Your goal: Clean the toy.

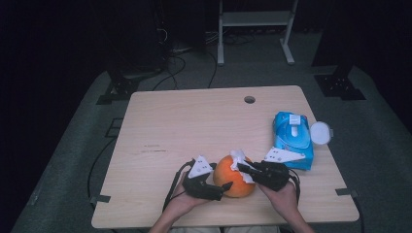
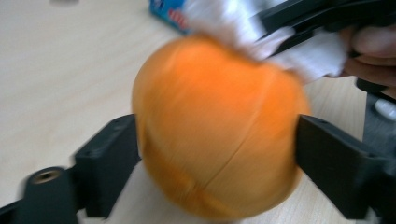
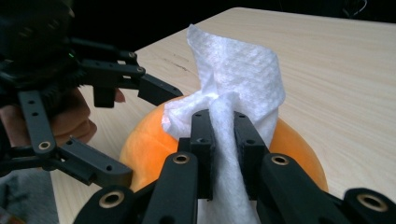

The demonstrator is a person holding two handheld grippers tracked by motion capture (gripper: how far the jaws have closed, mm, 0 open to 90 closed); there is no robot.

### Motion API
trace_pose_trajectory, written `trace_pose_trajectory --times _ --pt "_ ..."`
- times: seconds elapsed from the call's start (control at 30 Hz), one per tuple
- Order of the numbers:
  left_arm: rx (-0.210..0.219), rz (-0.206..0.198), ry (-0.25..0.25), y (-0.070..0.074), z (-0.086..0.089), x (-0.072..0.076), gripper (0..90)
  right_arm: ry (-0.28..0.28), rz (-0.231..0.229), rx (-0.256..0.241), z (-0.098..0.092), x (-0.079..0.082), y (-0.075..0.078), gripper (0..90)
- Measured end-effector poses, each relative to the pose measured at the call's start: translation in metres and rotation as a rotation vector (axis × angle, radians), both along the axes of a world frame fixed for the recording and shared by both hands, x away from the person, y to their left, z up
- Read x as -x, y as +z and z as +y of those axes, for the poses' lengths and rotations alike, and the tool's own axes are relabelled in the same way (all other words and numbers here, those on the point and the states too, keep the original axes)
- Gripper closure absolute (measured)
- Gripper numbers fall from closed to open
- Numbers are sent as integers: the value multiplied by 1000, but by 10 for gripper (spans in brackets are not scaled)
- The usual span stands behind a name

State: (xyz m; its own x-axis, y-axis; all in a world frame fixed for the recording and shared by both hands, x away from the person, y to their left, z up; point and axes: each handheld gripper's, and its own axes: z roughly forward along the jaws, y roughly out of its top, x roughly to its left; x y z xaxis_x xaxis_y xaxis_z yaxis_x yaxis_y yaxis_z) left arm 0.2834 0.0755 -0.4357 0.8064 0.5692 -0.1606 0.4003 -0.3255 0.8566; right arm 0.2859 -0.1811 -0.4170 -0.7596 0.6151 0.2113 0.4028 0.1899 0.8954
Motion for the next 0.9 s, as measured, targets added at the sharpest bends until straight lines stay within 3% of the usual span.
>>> trace_pose_trajectory --times 0.03,0.07,0.17,0.2,0.27,0.3,0.4,0.43,0.53,0.7,0.77,0.8,0.87,0.9 --pt "18 34 4 -2 1 -2 133 -2 -6 8 0 0 1 803" --pt "18 34 4 -2 1 -2 161 -2 -6 8 0 0 1 803" --pt "-17 -64 -21 2 -5 6 298 32 -49 18 13 11 10 803" --pt "-17 -64 -21 2 -5 6 322 32 -49 18 13 11 10 803" --pt "-52 -143 -43 7 -11 14 338 99 -74 2 23 19 15 803" --pt "-102 -213 -65 11 -15 20 349 125 -108 37 32 24 19 804" --pt "-89 -212 -66 12 -15 21 349 101 -125 61 28 23 23 804" --pt "-86 -205 -69 10 -15 21 341 50 -120 59 17 18 24 804" --pt "-50 -171 -56 9 -15 19 290 12 -92 47 3 15 22 804" --pt "-61 -209 -54 11 -21 23 319 91 -84 32 18 24 22 802" --pt "-87 -238 -59 11 -22 26 331 115 -116 80 31 29 23 803" --pt "-80 -232 -58 11 -21 26 335 96 -133 105 31 28 26 803" --pt "-63 -213 -60 9 -18 23 319 47 -132 107 21 22 28 804" --pt "-21 -155 -55 8 -16 19 288 21 -130 110 15 20 28 804"
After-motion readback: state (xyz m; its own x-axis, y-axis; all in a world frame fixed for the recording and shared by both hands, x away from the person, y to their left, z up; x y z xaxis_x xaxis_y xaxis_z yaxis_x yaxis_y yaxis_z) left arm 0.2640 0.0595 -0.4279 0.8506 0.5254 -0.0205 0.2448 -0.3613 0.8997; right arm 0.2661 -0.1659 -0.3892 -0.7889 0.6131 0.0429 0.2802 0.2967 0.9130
